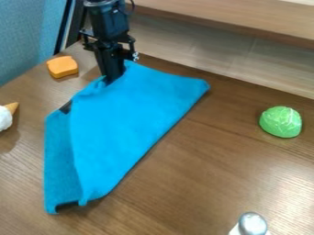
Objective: Fold the cloth from bottom right to top left
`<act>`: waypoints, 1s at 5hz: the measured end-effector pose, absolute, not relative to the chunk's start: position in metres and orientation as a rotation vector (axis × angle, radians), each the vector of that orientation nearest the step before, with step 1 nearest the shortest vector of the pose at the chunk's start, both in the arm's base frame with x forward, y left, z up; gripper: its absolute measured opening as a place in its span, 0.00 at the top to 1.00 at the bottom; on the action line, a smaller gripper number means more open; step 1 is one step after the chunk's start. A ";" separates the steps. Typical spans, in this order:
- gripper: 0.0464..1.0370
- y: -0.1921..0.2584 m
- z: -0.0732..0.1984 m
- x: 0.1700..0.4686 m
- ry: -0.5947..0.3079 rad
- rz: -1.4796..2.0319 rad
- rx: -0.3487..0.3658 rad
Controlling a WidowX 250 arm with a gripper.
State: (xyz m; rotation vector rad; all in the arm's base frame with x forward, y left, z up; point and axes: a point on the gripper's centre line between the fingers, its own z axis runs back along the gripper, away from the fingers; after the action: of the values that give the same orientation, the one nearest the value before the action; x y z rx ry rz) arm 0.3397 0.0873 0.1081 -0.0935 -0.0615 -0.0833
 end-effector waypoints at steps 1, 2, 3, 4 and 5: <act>0.82 0.094 0.100 0.340 -0.046 -0.128 -0.063; 0.56 0.096 0.095 0.339 -0.026 -0.147 -0.058; 0.24 0.096 0.092 0.335 -0.014 -0.135 -0.063; 0.04 0.093 0.092 0.336 -0.016 -0.125 -0.077; 0.03 0.084 0.092 0.339 -0.025 -0.122 -0.103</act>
State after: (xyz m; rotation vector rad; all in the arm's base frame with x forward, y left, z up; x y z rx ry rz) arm 0.3386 0.0836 0.0925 -0.1031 -0.0252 -0.1225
